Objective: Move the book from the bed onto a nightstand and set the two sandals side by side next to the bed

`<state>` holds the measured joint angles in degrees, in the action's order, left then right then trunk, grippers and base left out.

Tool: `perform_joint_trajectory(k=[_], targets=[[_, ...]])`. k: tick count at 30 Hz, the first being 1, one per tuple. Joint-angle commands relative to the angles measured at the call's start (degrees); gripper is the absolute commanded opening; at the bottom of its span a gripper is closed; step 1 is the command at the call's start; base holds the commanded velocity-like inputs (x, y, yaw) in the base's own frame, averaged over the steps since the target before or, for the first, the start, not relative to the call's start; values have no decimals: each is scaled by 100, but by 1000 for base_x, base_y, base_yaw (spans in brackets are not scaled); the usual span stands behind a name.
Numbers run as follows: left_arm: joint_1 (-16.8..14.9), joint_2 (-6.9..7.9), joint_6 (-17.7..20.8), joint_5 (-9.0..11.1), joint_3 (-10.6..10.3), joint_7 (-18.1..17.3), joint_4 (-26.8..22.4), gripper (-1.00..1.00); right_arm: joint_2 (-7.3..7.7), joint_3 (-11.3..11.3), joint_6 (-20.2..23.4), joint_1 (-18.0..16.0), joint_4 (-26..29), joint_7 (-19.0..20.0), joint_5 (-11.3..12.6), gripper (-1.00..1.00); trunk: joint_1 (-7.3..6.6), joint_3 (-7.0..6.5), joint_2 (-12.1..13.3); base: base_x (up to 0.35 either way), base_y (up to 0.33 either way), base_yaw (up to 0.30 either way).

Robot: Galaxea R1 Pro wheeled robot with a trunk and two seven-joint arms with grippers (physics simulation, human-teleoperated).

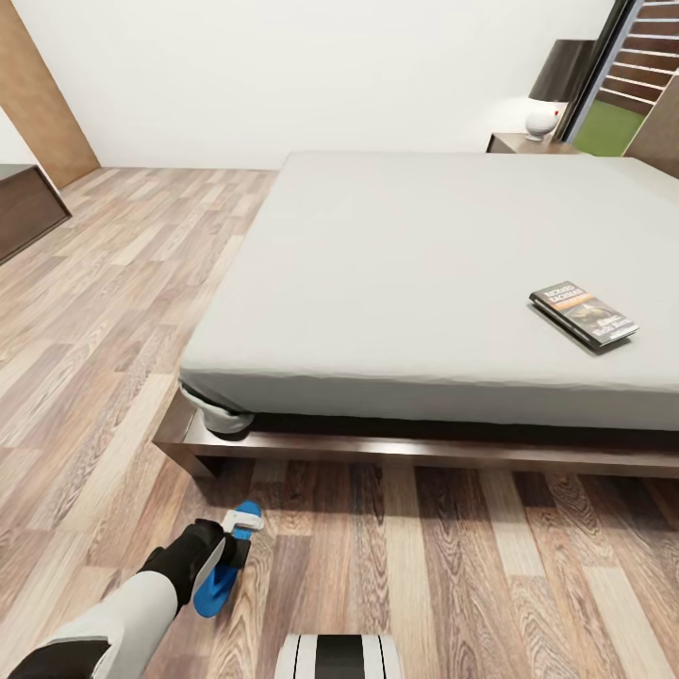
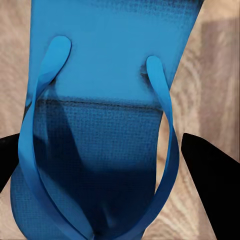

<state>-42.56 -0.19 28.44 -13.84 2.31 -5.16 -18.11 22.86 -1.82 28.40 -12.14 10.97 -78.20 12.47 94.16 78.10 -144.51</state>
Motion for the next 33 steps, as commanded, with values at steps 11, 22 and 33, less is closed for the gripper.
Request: perform_joint_trajectory(k=[11,22,33], targets=[[-82,1,261,-41,31,-96,-11,-100,-1,-18,60,1,2,-18,1,-100,-16,-129,7,0,0,0],[-82,1,276,-42,38,-149,-4,-100,-1,-15,60,1,1,-14,1,-100,-27,-218,12,0,0,0],[-77,-1,260,-20,61,-151,-6,-100,-1,-15,60,1,-2,-12,2,-100,-27,-218,12,4,2,0]])
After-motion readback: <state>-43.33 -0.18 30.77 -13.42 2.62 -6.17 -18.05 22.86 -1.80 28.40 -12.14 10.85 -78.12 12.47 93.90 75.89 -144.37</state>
